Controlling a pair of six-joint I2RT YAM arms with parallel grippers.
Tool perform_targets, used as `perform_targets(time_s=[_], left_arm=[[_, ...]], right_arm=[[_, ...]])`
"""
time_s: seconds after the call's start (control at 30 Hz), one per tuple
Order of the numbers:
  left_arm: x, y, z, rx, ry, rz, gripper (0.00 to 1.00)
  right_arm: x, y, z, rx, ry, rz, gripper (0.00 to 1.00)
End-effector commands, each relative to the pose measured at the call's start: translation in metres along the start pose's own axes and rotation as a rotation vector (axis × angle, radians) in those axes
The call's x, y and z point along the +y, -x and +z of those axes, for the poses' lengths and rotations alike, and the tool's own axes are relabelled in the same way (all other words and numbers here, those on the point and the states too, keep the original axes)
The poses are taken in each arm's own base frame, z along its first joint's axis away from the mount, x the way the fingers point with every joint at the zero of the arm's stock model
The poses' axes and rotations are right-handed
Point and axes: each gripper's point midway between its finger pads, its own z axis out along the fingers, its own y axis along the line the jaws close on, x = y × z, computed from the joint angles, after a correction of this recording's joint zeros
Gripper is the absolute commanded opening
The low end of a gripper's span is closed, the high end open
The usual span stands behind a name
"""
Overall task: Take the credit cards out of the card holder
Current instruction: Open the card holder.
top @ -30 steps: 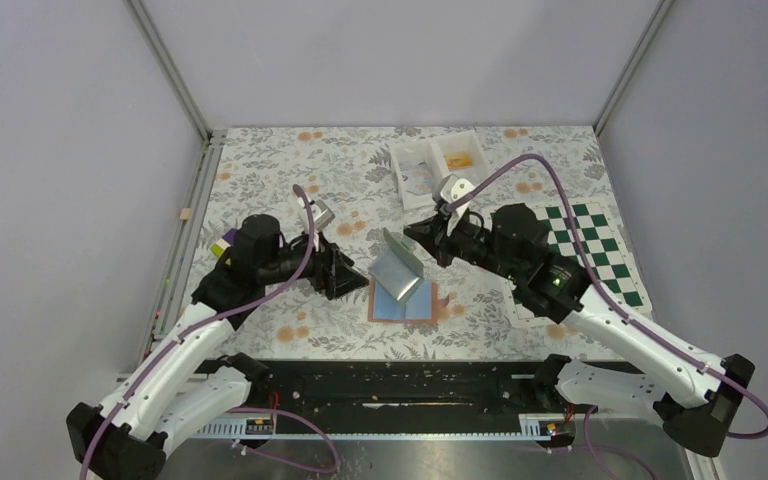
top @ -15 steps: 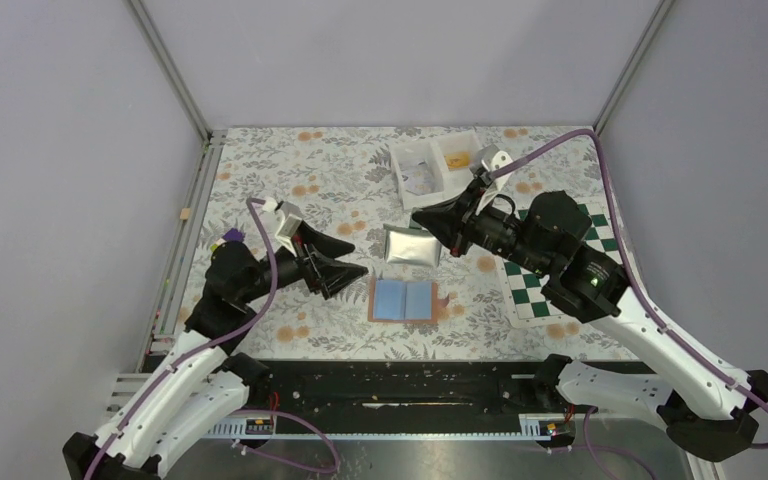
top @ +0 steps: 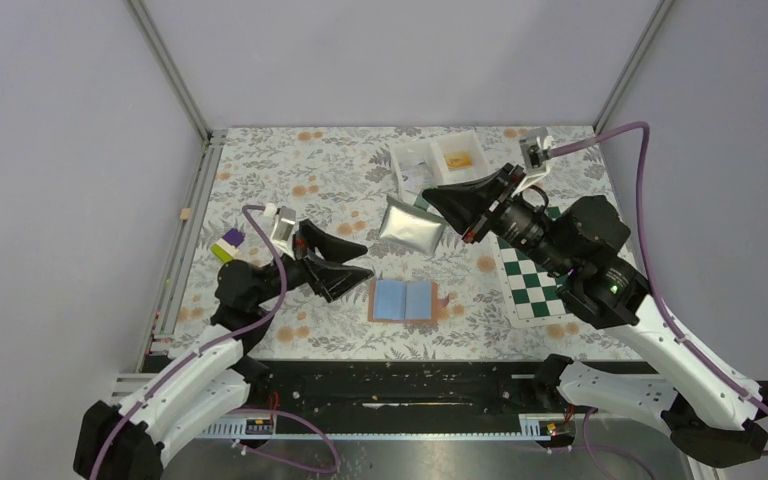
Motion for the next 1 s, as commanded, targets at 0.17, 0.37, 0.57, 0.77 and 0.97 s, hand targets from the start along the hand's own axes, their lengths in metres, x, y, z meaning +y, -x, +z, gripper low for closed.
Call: perform_targets(time_s=[0.17,0.37,0.57,0.77,0.97], left_arm=[[-0.035,0.037,0.012,-0.153,-0.219,-0.003,0.72],[-0.028,0.041,0.021,-0.202,-0.213,-0.045,0.72],[-0.021,0.036,0.030,-0.224,-0.211,-0.133,0.73],[-0.021,0.032,0.042,-0.214,-0.218,-0.190,0.73],[-0.022,0.027,0.052,-0.204,-0.231,-0.208,0.73]], right_arm=[[0.034,0.069,-0.012,-0.208,0.097,0.097,0.00],[0.041,0.072,-0.011,-0.241,0.146,0.175,0.00],[0.043,0.069,-0.005,-0.252,0.173,0.208,0.00],[0.047,0.068,-0.003,-0.250,0.198,0.214,0.00],[0.054,0.073,-0.004,-0.266,0.232,0.233,0.00]])
